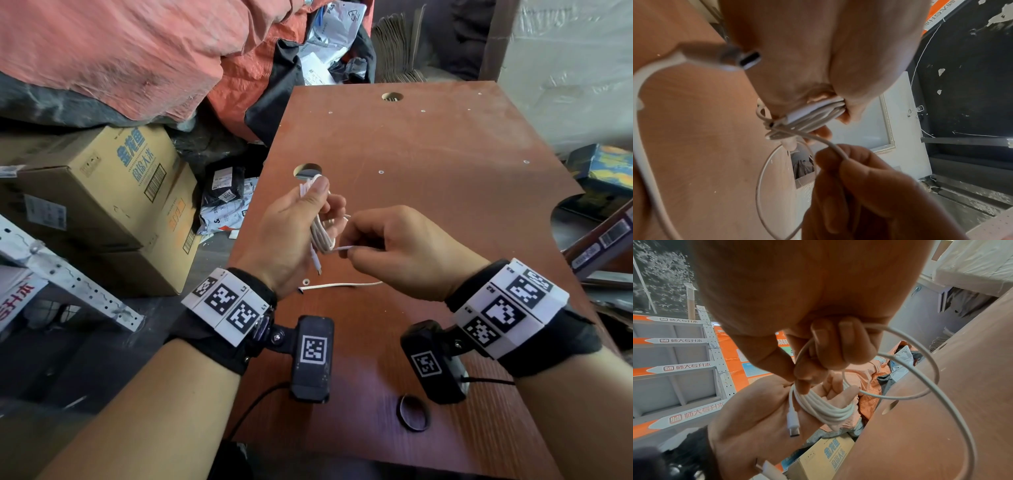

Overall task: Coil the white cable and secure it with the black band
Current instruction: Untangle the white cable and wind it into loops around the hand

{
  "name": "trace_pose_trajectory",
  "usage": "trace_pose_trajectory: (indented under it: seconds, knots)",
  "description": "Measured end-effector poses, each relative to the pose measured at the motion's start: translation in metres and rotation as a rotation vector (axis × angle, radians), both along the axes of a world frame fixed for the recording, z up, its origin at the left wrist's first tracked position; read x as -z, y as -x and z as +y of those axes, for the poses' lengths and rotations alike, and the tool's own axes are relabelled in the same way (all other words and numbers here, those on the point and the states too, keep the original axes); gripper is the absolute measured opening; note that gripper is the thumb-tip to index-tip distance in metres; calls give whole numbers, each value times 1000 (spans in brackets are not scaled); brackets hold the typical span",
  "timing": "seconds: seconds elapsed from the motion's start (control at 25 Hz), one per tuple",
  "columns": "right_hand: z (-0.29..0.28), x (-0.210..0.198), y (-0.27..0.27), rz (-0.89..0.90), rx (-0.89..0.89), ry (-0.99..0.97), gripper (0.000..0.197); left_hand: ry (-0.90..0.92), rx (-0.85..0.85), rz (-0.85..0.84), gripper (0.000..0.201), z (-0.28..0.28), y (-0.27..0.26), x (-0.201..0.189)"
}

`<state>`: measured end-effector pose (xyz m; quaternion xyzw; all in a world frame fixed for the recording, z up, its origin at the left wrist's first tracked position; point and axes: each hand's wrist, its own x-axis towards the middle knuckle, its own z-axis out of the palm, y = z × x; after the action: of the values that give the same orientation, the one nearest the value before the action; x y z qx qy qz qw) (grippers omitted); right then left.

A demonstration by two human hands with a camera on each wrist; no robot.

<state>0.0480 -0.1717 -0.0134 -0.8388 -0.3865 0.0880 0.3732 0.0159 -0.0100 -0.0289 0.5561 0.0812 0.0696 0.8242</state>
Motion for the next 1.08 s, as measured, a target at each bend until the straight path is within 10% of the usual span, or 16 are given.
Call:
trace_pose_trajectory:
  seconds: [0.68, 1.08]
  knots:
    - [4, 4, -9, -164, 212, -253, 30, -325, 144, -52, 40, -1, 0, 7]
    - [0, 2, -11, -242, 228, -297, 3, -277, 135, 55, 49, 1, 1, -5]
